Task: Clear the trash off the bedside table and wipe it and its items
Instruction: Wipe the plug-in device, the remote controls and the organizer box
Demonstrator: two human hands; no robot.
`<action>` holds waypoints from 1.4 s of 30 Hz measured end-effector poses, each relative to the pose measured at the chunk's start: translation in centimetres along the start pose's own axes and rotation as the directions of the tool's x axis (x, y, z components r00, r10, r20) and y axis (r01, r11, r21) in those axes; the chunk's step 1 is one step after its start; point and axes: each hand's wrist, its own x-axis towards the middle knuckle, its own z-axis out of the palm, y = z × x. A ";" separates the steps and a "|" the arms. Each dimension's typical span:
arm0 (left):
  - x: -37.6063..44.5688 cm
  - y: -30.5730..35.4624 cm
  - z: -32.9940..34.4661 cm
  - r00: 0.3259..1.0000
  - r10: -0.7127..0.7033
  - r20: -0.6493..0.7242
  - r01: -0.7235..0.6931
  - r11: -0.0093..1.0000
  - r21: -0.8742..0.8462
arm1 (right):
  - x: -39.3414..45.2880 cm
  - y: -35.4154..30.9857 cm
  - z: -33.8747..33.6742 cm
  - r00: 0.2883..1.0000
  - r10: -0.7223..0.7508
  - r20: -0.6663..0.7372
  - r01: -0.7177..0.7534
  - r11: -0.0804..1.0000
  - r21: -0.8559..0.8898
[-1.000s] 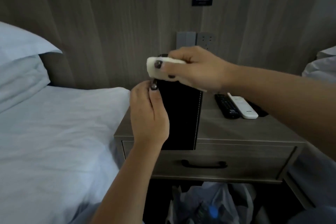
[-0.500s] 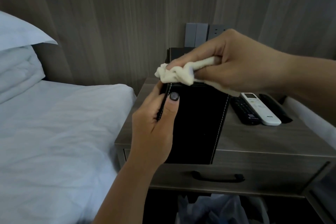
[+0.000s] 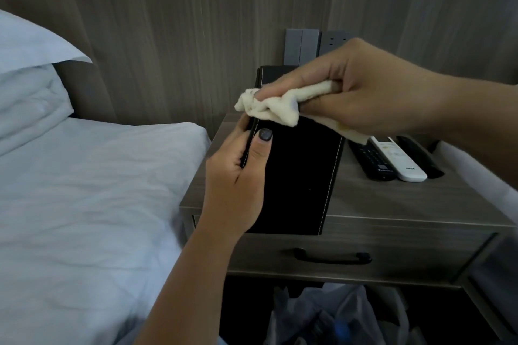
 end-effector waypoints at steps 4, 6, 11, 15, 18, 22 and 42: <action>0.0 0.6 -0.4 0.998 0.001 0.058 0.004 0.997 -0.083 | 2.0 1.3 -0.5 0.997 0.067 -0.028 -0.068 0.998 -0.007; -0.1 0.9 -0.5 0.997 0.000 0.079 0.007 0.996 -0.087 | 3.4 2.2 -0.3 0.994 0.091 -0.066 -0.094 0.995 -0.044; -0.3 1.7 -0.4 0.994 -0.054 0.092 0.061 0.995 -0.077 | 5.8 3.4 0.1 0.976 0.169 -0.138 -0.182 0.980 -0.084; -1.2 2.1 -0.2 0.997 -0.062 0.049 0.067 0.991 -0.117 | 5.1 2.8 0.6 0.975 0.146 -0.165 -0.152 0.988 -0.024; -2.2 3.1 -0.3 0.980 -0.196 -0.045 0.185 0.966 -0.180 | 3.8 1.9 1.4 0.972 0.075 -0.221 -0.074 0.997 0.012; -2.2 5.6 -0.1 0.912 -0.375 -0.168 0.325 0.909 -0.262 | 2.1 0.1 2.9 0.943 -0.053 -0.328 0.024 0.996 -0.090; -7.1 6.0 2.2 0.824 -0.159 -0.545 0.025 0.969 -0.245 | -0.8 -2.0 4.6 0.909 -0.174 -0.378 0.069 0.959 -0.276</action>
